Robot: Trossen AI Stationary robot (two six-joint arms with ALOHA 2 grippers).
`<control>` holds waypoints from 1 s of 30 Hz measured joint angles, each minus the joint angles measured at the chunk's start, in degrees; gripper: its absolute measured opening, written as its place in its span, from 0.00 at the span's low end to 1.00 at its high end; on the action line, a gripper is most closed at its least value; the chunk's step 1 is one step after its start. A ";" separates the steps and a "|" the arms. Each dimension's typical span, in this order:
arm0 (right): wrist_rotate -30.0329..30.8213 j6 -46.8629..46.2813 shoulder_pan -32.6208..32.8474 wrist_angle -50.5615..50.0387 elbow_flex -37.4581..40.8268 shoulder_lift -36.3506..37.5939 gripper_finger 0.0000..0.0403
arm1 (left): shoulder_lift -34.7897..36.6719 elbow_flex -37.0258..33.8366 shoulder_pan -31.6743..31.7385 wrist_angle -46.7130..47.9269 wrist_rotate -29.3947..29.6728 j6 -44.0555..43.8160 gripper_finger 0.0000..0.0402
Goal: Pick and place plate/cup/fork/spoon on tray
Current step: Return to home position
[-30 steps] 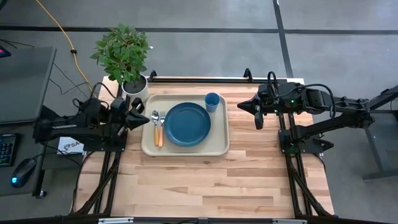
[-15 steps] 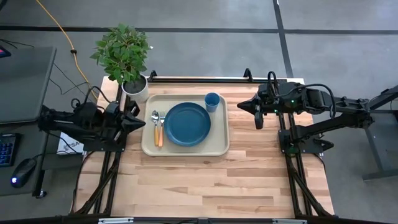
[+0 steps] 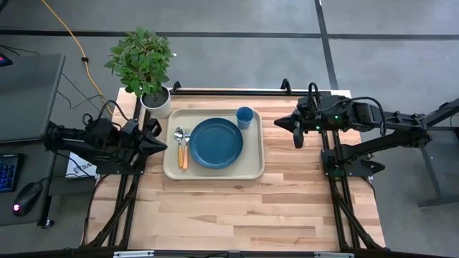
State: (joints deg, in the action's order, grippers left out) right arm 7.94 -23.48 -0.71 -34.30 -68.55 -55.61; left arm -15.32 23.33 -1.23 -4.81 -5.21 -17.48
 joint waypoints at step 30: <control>-1.96 0.99 1.90 -6.83 0.07 7.27 0.00 | -0.04 0.00 0.11 2.16 0.91 3.33 0.00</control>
State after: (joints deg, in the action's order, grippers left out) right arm 5.98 -22.49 1.19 -41.13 -68.49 -48.35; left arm -15.35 23.33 -1.13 -2.65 -4.29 -14.15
